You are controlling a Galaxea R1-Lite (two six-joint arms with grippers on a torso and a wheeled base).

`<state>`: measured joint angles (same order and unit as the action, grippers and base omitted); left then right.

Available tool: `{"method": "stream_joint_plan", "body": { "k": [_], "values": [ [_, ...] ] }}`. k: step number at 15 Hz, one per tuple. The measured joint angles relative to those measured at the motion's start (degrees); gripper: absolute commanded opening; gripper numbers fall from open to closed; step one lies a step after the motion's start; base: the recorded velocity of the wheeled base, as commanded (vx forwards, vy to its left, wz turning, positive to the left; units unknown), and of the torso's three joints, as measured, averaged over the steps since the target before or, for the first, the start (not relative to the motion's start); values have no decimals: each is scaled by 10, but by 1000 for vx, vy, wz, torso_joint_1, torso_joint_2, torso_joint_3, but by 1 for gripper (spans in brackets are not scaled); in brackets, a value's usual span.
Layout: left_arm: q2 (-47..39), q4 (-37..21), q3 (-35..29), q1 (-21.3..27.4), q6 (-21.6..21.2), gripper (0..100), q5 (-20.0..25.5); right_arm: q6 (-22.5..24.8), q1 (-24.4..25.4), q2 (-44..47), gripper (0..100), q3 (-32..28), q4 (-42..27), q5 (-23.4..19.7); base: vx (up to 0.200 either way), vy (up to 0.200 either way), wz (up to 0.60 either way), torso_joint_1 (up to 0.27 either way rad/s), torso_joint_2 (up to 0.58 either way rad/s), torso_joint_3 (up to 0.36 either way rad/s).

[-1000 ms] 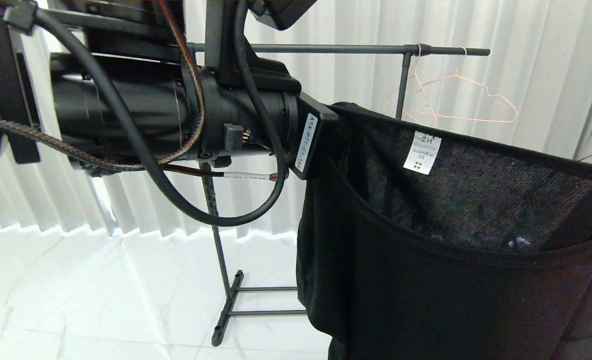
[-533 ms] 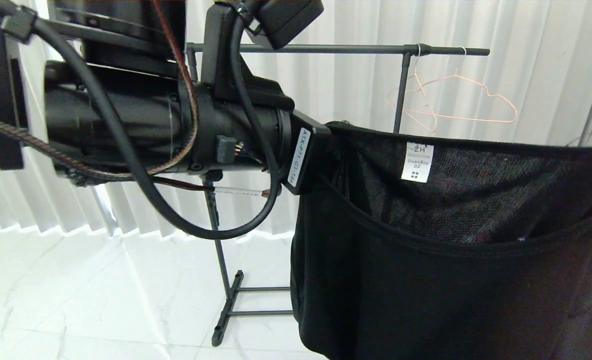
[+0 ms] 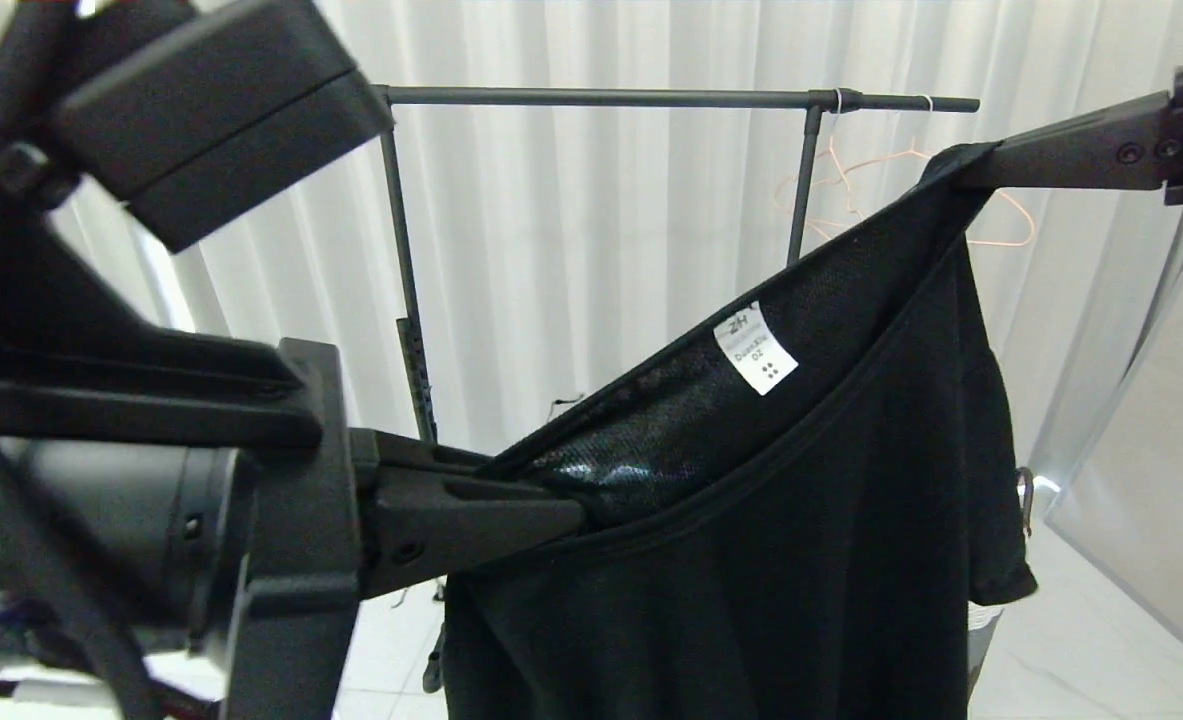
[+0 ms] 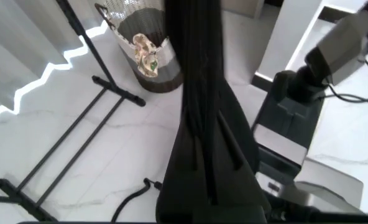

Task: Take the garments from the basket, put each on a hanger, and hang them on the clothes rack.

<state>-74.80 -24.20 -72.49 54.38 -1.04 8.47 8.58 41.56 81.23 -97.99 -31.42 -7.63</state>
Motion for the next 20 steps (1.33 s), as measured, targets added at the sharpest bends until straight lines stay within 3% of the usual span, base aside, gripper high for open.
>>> {"method": "stream_joint_plan", "body": {
  "k": [7, 9, 12, 14, 20],
  "values": [
    [23, -1, 12, 8, -4, 0, 0, 0, 0, 28, 0, -15, -3, 1, 0, 0, 0, 0, 0, 0],
    [11, 4, -1, -18, -26, 0, -3, 0, 0, 17, 0, -12, -38, 3, 0, 0, 0, 0, 0, 0],
    [-40, 51, -53, -102, -108, 0, -7, 1, -1, -21, 0, -11, -141, 2, 0, 0, 0, 0, 0, 0],
    [-76, 73, -91, -125, -120, 0, -8, 3, 1, -41, 0, -5, -153, 2, 0, 0, 0, 0, 0, 0],
    [-104, 73, -103, -122, -120, 0, -8, 3, 2, -54, 0, -2, -151, 3, 0, 0, 0, 0, 0, 0]
  ]
}}
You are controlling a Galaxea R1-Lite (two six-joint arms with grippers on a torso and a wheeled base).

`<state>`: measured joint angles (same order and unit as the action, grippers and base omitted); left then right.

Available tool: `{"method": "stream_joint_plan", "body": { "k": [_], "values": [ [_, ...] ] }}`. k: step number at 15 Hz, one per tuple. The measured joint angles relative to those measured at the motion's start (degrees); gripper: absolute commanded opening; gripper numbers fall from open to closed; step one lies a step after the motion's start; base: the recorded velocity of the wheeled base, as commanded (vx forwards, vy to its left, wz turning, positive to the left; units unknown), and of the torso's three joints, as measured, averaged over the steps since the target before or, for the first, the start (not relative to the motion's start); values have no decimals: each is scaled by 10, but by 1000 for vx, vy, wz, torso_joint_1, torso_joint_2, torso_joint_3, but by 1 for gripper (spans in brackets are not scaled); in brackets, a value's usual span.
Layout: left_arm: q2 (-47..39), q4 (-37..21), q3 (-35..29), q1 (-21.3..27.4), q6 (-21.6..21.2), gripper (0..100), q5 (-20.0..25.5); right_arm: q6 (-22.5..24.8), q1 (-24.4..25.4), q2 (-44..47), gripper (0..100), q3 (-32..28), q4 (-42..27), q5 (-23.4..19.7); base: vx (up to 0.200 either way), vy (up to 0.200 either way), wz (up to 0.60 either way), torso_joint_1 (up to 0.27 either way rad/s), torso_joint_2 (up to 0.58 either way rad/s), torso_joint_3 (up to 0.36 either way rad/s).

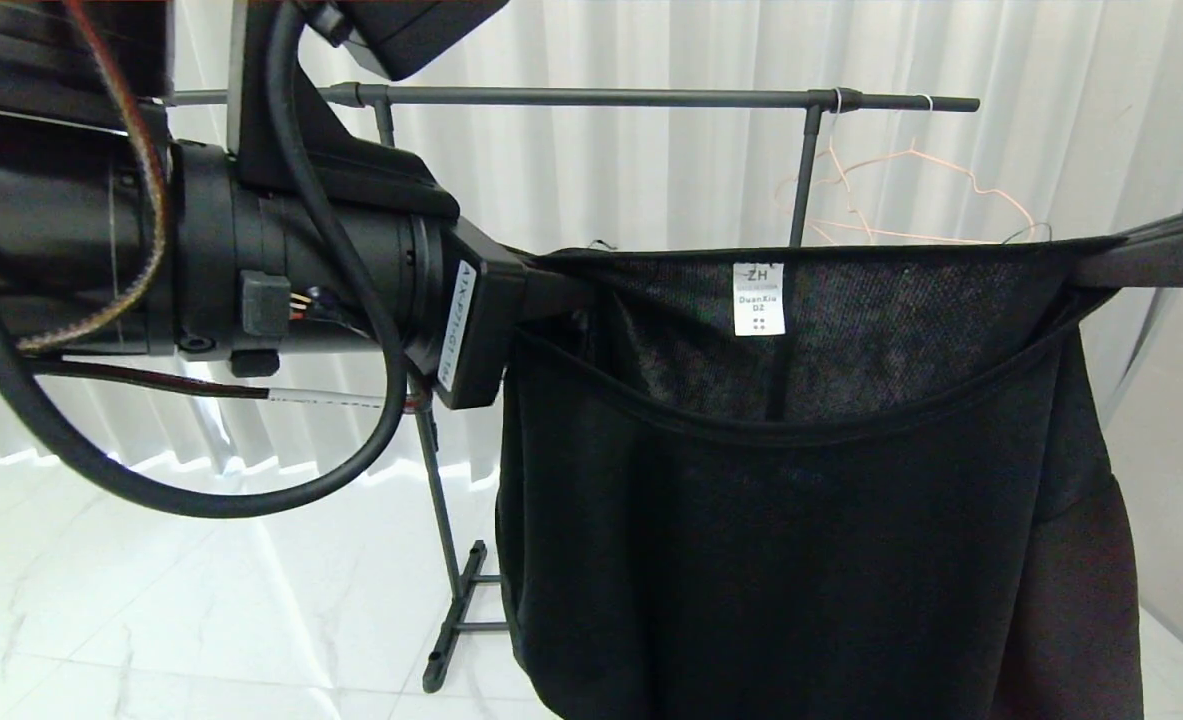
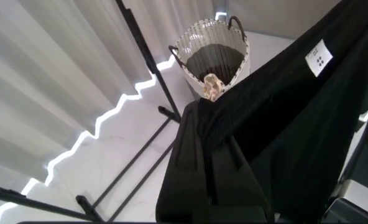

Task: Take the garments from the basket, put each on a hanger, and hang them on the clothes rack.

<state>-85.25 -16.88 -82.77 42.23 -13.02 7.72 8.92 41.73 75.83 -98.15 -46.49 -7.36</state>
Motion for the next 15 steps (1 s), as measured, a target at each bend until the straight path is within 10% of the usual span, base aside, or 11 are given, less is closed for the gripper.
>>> {"method": "stream_joint_plan", "body": {
  "k": [1, 8, 15],
  "values": [
    [-1, 0, 0, 0, 0, 0, 0, 0, 0, 0, 100, 1, 0, 0, 0, 0, 0, 0, 0, 0],
    [-10, -1, 9, -2, -4, 0, -77, -2, -25, -17, 100, 18, -11, 51, 0, 0, 0, 0, 0, 0],
    [66, -12, 141, -226, -7, 0, -145, 0, -321, -56, 100, 163, -9, 173, 0, 0, 0, 0, 0, 0]
  ]
}}
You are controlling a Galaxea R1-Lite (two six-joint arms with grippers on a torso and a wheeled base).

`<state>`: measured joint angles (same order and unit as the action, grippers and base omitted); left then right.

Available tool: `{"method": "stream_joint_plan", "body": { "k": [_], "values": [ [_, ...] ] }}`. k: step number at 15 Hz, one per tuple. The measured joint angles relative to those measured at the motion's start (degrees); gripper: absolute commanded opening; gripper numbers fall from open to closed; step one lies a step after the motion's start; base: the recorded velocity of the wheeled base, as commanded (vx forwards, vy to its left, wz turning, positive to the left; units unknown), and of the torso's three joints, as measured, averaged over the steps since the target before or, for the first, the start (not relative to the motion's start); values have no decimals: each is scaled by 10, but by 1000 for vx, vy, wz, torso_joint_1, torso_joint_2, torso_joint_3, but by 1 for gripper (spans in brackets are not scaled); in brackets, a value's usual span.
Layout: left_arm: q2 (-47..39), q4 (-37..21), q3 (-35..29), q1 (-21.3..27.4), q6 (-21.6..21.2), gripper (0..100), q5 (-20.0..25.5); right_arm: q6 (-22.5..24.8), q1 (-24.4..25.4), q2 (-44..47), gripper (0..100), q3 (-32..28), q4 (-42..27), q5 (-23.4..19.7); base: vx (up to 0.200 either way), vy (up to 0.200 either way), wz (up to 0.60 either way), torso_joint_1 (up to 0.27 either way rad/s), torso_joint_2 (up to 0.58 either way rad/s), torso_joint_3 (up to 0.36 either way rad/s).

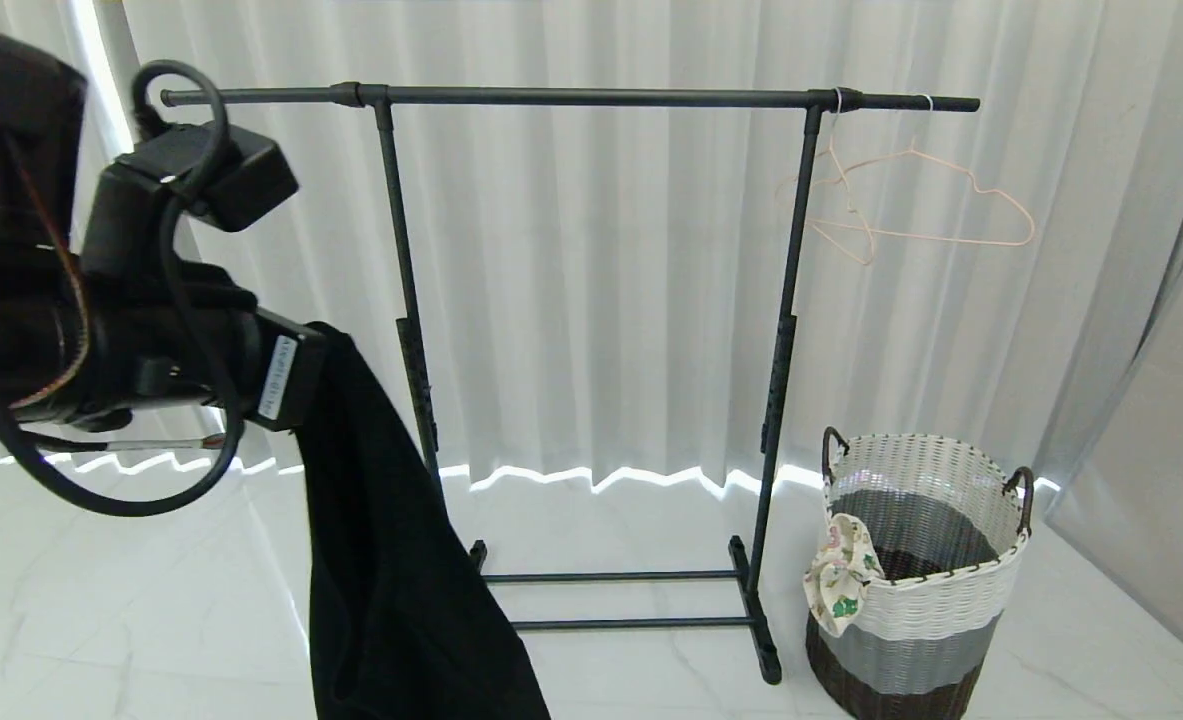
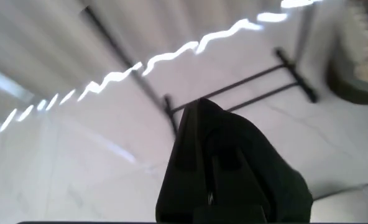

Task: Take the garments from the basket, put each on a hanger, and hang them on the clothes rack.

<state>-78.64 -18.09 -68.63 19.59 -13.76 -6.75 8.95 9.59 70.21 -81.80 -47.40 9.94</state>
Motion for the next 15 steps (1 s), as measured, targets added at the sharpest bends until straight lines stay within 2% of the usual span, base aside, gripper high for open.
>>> {"method": "stream_joint_plan", "body": {
  "k": [2, 4, 7, 10, 13, 15],
  "values": [
    [30, -2, 35, -100, 1, 0, -2, 6, -47, -14, 100, 41, 1, 3, 0, 0, 0, 0, 0, 0],
    [62, -4, 77, -158, 2, 0, -3, 8, -60, -25, 100, 68, 15, 1, 0, 0, 0, 0, 0, 0],
    [88, -2, 113, -176, 6, 0, -5, 8, -64, -31, 100, 77, 28, 0, 0, 0, 0, 0, 0, 0],
    [95, 1, 119, -178, 8, 0, -9, 8, -64, -34, 100, 79, 32, 0, 0, 0, 0, 0, 0, 0],
    [99, 1, 120, -178, 8, 0, -12, 9, -64, -38, 100, 79, 32, -1, 0, 0, 0, 58, -193, -193],
    [102, 1, 120, -178, 8, 0, -12, 10, -65, -39, 100, 79, 34, -1, 0, 0, 0, 166, -501, -283]
  ]
}}
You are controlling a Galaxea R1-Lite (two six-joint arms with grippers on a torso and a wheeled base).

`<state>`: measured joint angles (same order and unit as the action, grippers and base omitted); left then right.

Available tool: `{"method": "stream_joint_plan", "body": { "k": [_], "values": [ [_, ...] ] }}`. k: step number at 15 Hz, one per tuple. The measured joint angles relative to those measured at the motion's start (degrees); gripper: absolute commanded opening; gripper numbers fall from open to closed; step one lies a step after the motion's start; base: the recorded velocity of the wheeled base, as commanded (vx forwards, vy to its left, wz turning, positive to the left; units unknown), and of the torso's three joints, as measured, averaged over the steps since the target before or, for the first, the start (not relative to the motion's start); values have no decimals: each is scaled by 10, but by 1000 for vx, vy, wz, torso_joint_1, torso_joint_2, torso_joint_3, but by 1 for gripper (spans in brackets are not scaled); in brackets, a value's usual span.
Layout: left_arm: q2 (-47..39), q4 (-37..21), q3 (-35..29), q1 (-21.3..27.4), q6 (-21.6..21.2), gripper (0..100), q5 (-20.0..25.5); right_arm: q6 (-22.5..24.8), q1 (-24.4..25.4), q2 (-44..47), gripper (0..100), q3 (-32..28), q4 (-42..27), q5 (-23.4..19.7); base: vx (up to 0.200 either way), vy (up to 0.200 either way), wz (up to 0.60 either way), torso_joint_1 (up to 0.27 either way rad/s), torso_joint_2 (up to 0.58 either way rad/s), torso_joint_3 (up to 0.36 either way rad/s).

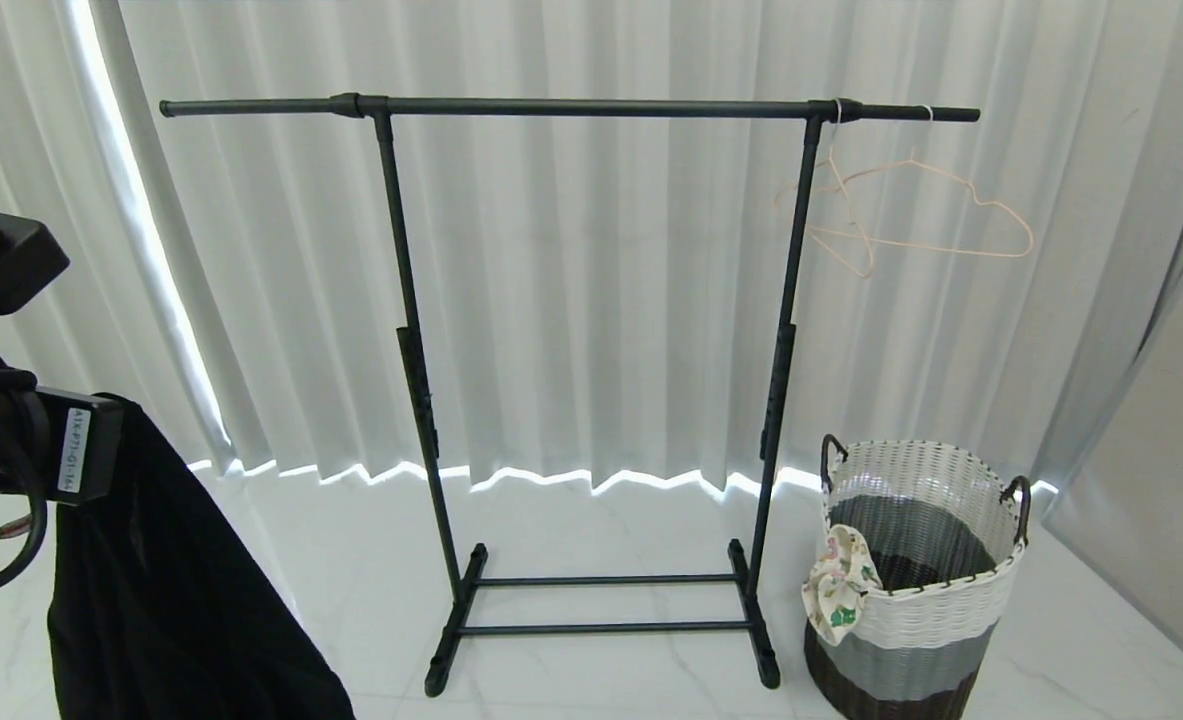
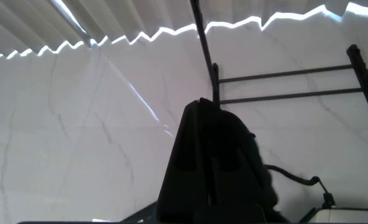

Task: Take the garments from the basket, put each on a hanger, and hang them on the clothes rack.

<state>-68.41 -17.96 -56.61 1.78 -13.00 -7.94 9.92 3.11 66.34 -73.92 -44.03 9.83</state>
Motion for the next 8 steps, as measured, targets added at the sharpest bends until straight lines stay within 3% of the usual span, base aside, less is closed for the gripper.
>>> {"method": "stream_joint_plan", "body": {
  "k": [8],
  "values": [
    [7, 0, 4, 0, 0, 0, 0, -1, 1, -6, 100, -1, -1, -1, 0, 0, 0, 177, -470, -281]
  ]
}}
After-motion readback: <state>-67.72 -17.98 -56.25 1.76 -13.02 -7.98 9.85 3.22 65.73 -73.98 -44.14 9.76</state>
